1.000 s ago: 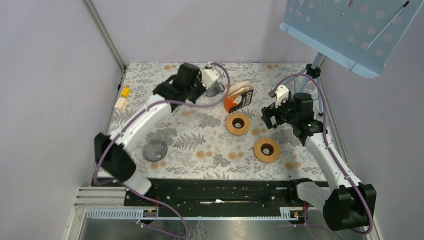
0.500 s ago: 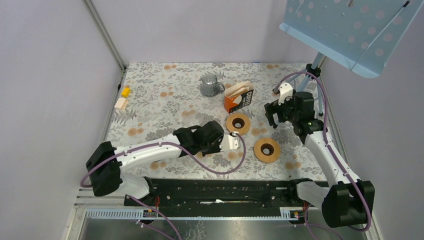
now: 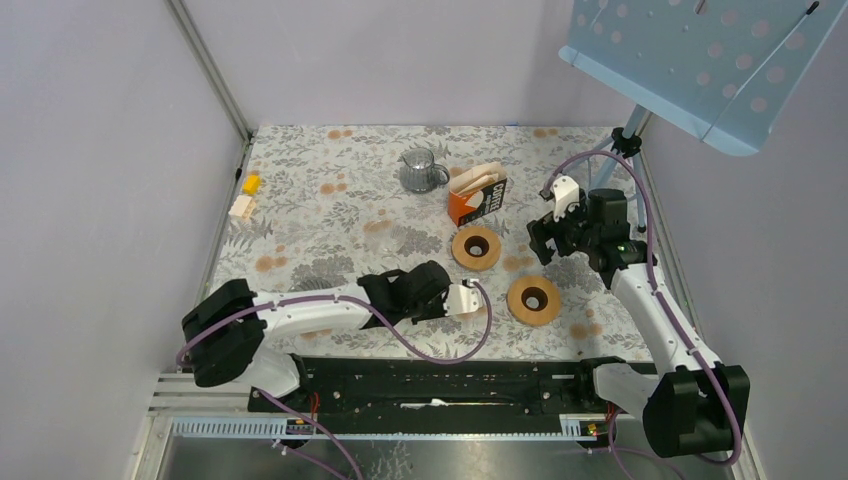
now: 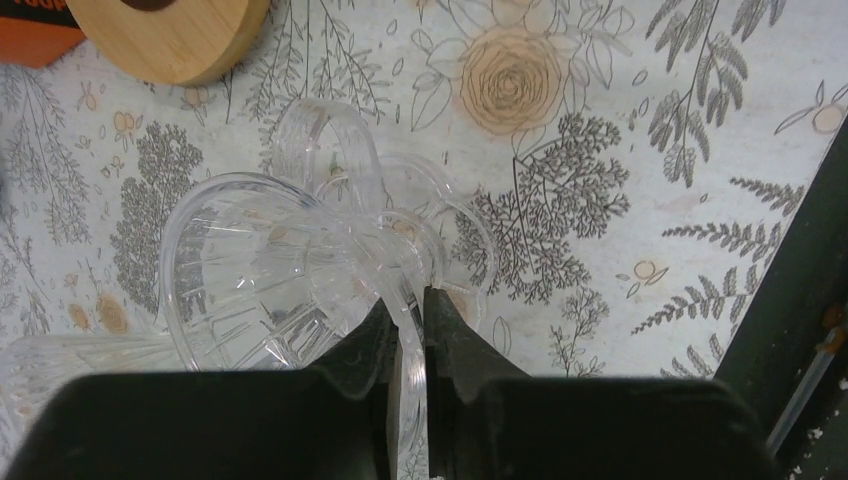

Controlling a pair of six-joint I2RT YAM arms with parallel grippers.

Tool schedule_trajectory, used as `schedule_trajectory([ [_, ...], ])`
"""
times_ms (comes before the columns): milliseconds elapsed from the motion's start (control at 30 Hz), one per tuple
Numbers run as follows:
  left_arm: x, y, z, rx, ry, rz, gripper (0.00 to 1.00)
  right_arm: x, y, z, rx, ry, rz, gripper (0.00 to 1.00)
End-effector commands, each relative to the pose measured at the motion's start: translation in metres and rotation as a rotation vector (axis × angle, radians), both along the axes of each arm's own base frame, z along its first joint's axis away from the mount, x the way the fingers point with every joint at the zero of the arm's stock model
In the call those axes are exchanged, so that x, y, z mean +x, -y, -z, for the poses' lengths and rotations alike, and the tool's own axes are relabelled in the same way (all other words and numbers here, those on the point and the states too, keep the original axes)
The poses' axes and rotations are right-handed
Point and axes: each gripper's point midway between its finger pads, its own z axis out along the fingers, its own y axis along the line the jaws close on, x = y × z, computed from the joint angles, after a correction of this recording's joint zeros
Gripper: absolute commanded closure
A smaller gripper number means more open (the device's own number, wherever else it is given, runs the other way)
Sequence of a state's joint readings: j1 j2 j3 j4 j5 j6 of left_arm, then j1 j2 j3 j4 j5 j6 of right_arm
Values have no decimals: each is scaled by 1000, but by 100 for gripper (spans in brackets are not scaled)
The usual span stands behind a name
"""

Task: Place the coffee filter in the dripper
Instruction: Place the coffee server at the center of the board.

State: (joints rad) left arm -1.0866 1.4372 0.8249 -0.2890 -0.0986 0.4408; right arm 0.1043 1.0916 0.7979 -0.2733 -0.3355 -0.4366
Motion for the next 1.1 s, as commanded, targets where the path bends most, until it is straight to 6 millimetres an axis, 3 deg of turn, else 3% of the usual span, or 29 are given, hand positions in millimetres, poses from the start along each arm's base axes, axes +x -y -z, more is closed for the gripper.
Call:
schedule_trajectory([
  [0,12,26,-17,-113,77,-9,96,-8,1,-7,-27,17,-38,2],
  [133,10,28,-3,-78,77,9,88,-22,-2,4,-36,-40,-88,2],
  [333,12,28,0,-61,92,4,58,-54,-13,26,-28,-170,-219,2],
  [500,17,26,-26,-83,150,17,19,-83,-17,47,-71,-286,-332,2],
  [600,16,28,-54,-140,174,43,2,-86,-12,62,-142,-322,-322,2],
  [800,17,27,-107,-245,153,73,1,-62,18,80,-301,-364,-169,4],
  [1067,38,18,-136,-287,190,14,1,-69,27,102,-361,-452,-190,6],
])
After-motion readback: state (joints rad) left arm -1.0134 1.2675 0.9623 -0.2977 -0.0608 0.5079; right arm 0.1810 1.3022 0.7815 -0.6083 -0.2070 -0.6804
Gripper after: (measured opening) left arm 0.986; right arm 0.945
